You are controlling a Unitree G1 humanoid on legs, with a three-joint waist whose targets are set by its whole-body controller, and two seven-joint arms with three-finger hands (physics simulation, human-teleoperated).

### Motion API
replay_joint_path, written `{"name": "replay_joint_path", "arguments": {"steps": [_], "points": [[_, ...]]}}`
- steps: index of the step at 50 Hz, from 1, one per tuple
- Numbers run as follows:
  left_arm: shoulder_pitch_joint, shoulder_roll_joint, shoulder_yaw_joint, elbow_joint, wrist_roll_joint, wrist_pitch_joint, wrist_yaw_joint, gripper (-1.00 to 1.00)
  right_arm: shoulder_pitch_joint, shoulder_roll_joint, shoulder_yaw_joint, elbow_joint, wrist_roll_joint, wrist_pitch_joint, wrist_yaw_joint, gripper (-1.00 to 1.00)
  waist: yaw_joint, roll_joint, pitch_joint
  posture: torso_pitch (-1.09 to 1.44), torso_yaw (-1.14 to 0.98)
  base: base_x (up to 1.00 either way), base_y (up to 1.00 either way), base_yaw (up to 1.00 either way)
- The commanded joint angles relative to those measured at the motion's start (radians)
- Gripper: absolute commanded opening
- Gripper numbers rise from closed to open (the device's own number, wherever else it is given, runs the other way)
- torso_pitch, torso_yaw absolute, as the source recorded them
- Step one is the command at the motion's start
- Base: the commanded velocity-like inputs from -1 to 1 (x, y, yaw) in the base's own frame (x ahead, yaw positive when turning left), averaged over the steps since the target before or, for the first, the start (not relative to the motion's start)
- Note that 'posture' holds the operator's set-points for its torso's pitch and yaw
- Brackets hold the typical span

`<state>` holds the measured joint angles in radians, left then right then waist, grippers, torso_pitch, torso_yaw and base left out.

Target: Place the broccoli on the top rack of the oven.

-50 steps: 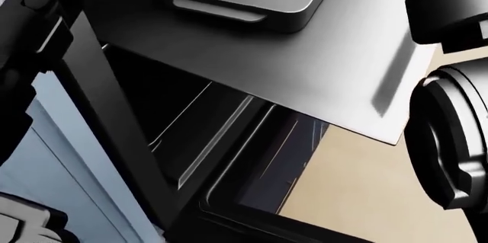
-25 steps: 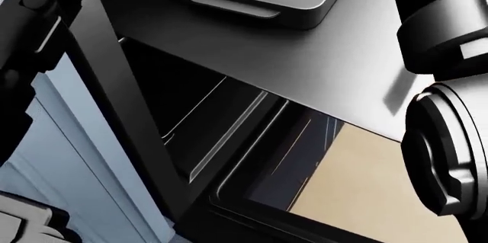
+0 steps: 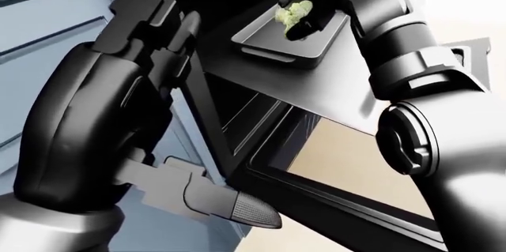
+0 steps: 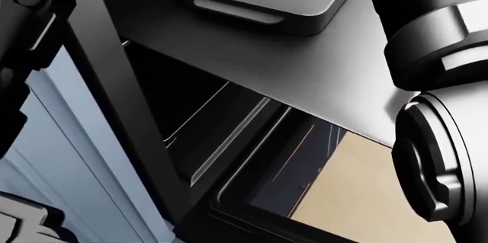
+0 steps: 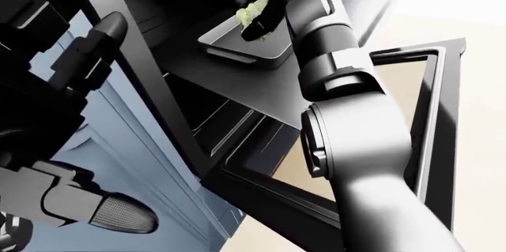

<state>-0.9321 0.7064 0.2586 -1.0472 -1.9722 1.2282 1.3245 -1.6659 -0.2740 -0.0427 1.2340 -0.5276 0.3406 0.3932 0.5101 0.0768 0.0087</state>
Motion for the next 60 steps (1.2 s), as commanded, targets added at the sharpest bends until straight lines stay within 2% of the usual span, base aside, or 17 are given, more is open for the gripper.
{"name": "replay_joint_path", "arguments": {"steps": [1,19,24,28,29,33,34,36,38,45,51,52,54,60], "points": [[-0.019,0.013,0.019,0.0,0.0,-0.019,0.001,1.0,-0.042,-0.005,-0.004,-0.036,0.002,-0.016,-0.016,-1.0,0.001,-0.004,-0.026,0.0,0.47,0.0,0.0,0.0],[-0.021,0.001,0.021,0.0,0.0,-0.001,0.003,1.0,-0.023,-0.007,-0.01,-0.021,0.007,0.017,-0.027,-0.97,0.008,-0.004,-0.027,0.0,0.47,0.0,0.0,0.0],[-0.022,0.003,0.018,0.0,0.0,0.0,0.003,1.0,-0.026,-0.009,-0.012,-0.019,0.013,0.022,-0.038,-0.53,0.008,-0.004,-0.028,0.0,0.47,0.0,0.0,0.0],[-0.022,0.007,0.019,0.0,0.0,-0.004,-0.001,1.0,-0.025,-0.011,-0.01,-0.019,0.013,0.027,-0.038,-0.34,0.009,-0.003,-0.028,0.0,0.47,0.0,0.0,0.0],[-0.022,0.009,0.02,0.0,0.0,-0.005,-0.002,1.0,-0.024,-0.013,-0.008,-0.019,0.012,0.027,-0.037,-0.22,0.009,-0.003,-0.028,0.0,0.47,0.0,0.0,0.0],[-0.022,0.009,0.019,0.0,0.0,-0.005,-0.002,1.0,-0.022,-0.015,-0.006,-0.019,0.008,0.027,-0.034,-0.02,0.01,-0.003,-0.027,0.0,0.47,0.0,0.0,0.0],[-0.021,0.009,0.02,0.0,0.0,-0.005,-0.002,1.0,-0.019,-0.015,-0.005,-0.02,0.007,0.024,-0.033,0.11,0.01,-0.003,-0.027,0.0,0.47,0.0,0.0,0.0],[-0.02,0.012,0.023,0.0,0.0,-0.003,-0.004,1.0,-0.017,-0.015,-0.004,-0.021,0.006,0.023,-0.031,0.15,0.01,-0.002,-0.027,0.0,0.47,0.0,0.0,0.0],[-0.022,0.011,0.021,0.0,0.0,-0.003,-0.004,1.0,-0.018,-0.016,-0.005,-0.022,0.005,0.025,-0.029,0.29,0.01,-0.002,-0.028,0.0,0.47,0.0,0.0,0.0],[-0.023,0.0,0.017,0.0,0.0,0.01,0.007,1.0,-0.023,-0.021,-0.003,-0.023,-0.002,0.021,-0.023,0.44,0.012,-0.002,-0.028,0.0,0.47,0.0,0.0,0.0],[-0.024,0.007,0.013,0.0,0.0,0.0,0.006,1.0,-0.03,-0.027,-0.005,-0.022,-0.005,0.02,-0.019,0.82,0.012,-0.002,-0.028,0.0,0.47,0.0,0.0,0.0],[-0.025,0.004,0.01,0.0,0.0,0.003,0.008,1.0,-0.03,-0.027,-0.003,-0.022,-0.007,0.017,-0.017,0.93,0.012,-0.003,-0.028,0.0,0.47,0.0,0.0,0.0],[-0.024,0.0,0.011,0.0,0.0,0.008,0.008,1.0,-0.03,-0.028,-0.003,-0.023,-0.009,0.017,-0.017,1.0,0.012,-0.003,-0.029,0.0,0.47,0.0,0.0,0.0],[-0.019,0.0,0.017,0.0,0.0,0.011,0.008,1.0,-0.045,-0.042,-0.008,-0.032,-0.01,0.017,-0.018,1.0,0.012,-0.004,-0.029,0.0,0.47,0.0,0.0,0.0]]}}
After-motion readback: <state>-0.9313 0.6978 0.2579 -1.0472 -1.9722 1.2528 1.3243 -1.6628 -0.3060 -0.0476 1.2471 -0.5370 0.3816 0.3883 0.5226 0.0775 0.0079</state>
